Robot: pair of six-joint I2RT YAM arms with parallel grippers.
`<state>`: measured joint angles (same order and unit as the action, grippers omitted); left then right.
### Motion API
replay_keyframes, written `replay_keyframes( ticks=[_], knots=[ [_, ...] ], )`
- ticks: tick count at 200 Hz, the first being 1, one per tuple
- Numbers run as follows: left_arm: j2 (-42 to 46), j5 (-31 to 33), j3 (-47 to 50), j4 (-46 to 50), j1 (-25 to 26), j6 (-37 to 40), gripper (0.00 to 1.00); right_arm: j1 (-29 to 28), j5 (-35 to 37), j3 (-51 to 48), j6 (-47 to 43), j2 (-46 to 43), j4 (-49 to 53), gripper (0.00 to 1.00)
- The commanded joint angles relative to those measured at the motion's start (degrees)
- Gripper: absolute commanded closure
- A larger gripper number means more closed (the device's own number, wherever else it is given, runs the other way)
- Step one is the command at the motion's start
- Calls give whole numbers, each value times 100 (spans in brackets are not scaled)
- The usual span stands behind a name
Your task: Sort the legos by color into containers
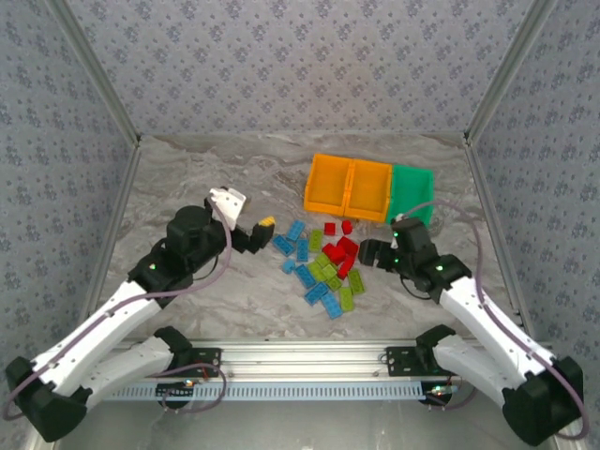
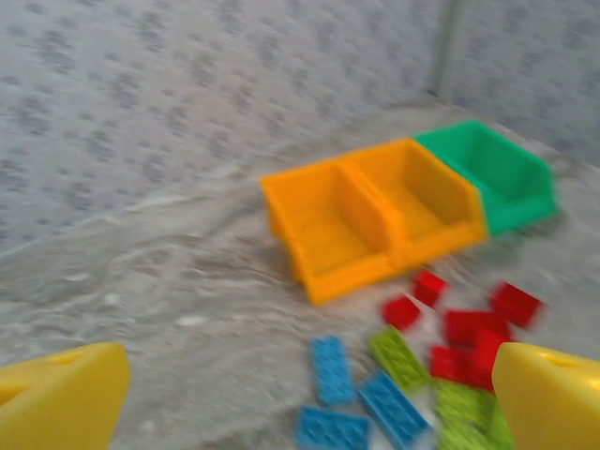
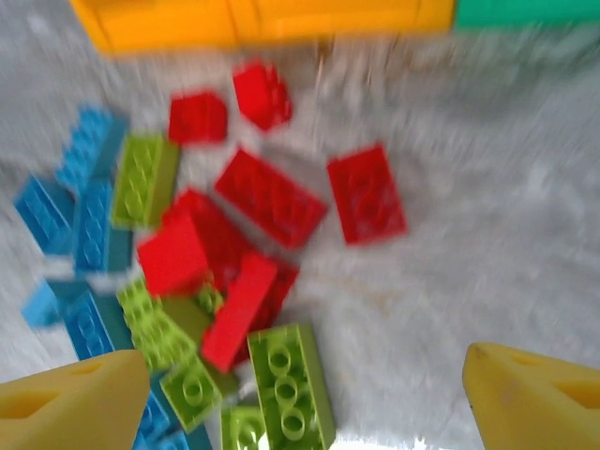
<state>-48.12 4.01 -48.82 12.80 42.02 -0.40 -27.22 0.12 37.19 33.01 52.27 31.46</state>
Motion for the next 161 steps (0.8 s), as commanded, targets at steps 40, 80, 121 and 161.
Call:
replay_keyframes(
  ticks=[40, 80, 121, 161],
  knots=[
    [470, -675, -930, 3379, 543, 745, 1, -167, 793, -9, 356, 1098, -318, 17],
    [548, -1340, -131, 2668, 539, 1195, 1, 312, 649, 377, -559, 2237, -819, 38],
    [748, -1772, 587, 2077, 541, 1462, 1, 373, 209, 868, -801, 3277, -1051, 39],
    [978, -1761, 949, 1922, 539, 1661, 1, 402, 475, 1053, -881, 3785, -1026, 52]
  ],
)
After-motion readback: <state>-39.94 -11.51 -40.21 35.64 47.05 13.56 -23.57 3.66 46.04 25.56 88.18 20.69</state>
